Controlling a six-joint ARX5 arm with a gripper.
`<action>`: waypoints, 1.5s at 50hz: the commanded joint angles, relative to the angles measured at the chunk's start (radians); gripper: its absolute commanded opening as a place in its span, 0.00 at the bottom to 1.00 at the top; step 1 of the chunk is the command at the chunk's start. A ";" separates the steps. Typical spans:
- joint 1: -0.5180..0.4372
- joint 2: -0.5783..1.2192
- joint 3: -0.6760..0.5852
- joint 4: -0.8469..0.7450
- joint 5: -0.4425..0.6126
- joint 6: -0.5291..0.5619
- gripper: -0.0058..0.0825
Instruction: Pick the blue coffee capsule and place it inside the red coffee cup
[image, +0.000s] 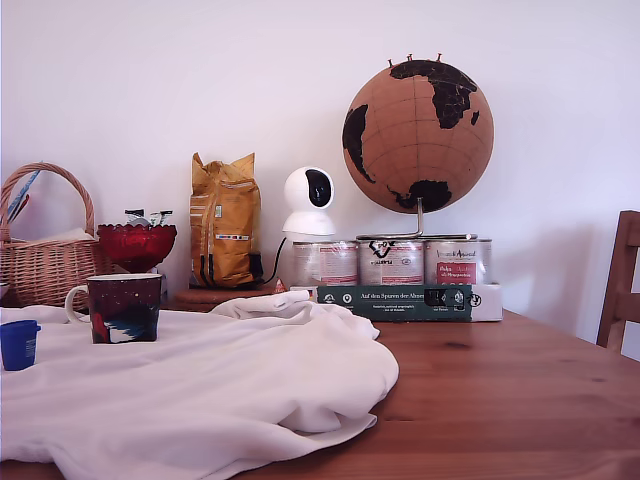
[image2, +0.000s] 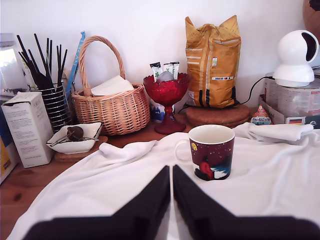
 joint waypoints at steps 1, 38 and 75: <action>-0.006 -0.013 0.021 -0.135 0.089 -0.032 0.04; -0.006 -0.013 0.021 0.039 0.097 -0.114 0.04; -0.007 0.848 0.167 0.418 0.105 -0.178 0.58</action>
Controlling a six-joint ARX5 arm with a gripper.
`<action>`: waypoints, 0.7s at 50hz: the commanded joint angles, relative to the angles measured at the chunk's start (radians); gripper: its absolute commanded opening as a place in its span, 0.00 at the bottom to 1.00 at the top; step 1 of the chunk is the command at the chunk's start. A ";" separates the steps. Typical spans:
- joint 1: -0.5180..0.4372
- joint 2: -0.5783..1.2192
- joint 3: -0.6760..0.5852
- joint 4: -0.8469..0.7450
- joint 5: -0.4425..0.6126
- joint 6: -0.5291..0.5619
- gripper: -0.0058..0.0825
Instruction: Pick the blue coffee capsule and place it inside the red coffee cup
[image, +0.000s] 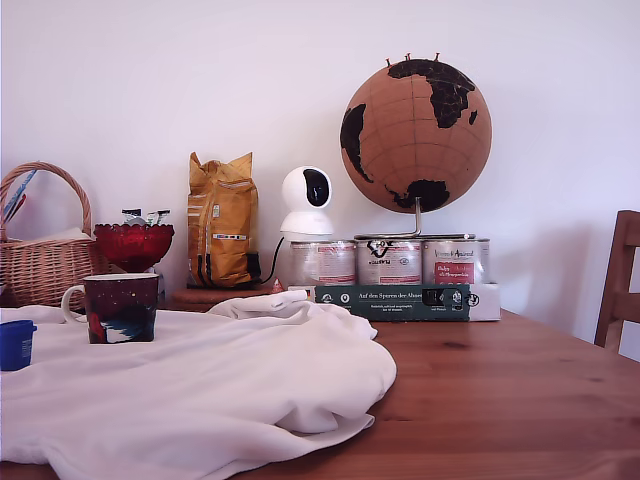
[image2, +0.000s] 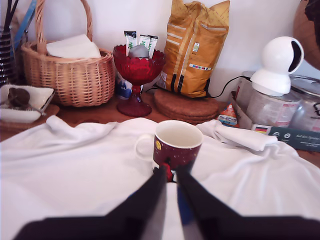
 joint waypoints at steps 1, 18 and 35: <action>-0.001 0.170 -0.006 0.035 0.007 0.040 0.66; -0.001 0.518 -0.001 0.290 0.012 0.103 0.82; -0.001 0.858 0.037 0.580 0.007 0.169 0.82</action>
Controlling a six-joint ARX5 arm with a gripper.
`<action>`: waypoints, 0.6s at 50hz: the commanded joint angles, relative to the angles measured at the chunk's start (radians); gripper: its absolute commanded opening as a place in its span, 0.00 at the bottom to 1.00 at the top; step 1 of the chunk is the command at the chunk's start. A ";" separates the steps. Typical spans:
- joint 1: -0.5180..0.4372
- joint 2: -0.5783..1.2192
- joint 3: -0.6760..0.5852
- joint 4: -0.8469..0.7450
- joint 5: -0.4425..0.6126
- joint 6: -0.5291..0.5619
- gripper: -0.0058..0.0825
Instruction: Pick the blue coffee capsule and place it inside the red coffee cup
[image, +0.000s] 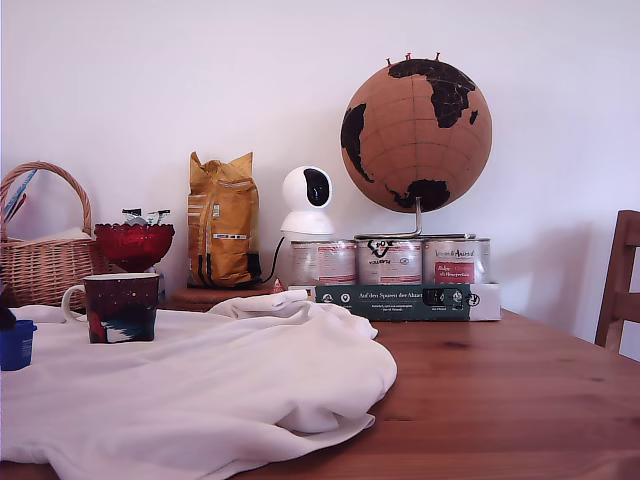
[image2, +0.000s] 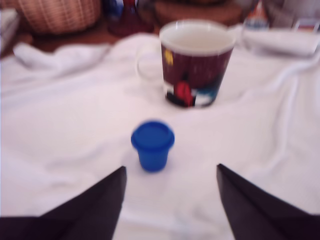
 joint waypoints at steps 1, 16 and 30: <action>-0.001 0.049 0.032 0.051 -0.001 0.018 0.82; 0.002 0.272 0.196 0.056 -0.002 0.025 0.82; 0.002 0.343 0.280 -0.003 -0.024 0.029 0.40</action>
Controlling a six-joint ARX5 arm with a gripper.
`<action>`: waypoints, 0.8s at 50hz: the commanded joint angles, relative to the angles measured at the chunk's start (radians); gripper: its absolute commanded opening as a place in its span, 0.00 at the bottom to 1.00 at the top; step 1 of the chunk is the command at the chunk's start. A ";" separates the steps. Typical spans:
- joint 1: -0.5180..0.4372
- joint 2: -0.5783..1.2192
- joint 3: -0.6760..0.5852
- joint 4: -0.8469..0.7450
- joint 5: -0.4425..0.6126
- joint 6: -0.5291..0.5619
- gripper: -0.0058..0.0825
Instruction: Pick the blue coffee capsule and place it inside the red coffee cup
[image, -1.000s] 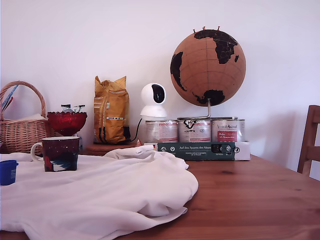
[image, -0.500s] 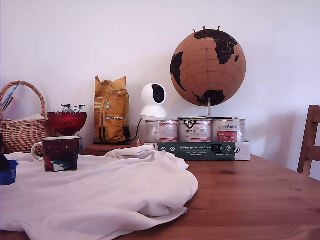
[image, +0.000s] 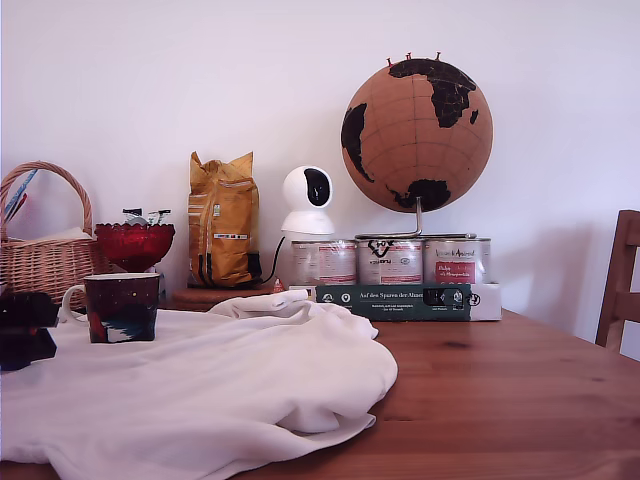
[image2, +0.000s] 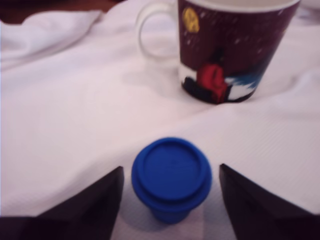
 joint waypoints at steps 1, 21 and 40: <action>0.003 0.004 0.000 0.005 -0.001 0.012 0.34; 0.004 -0.009 0.003 0.181 -0.003 -0.007 0.08; -0.019 -0.046 0.130 0.256 0.003 -0.122 0.08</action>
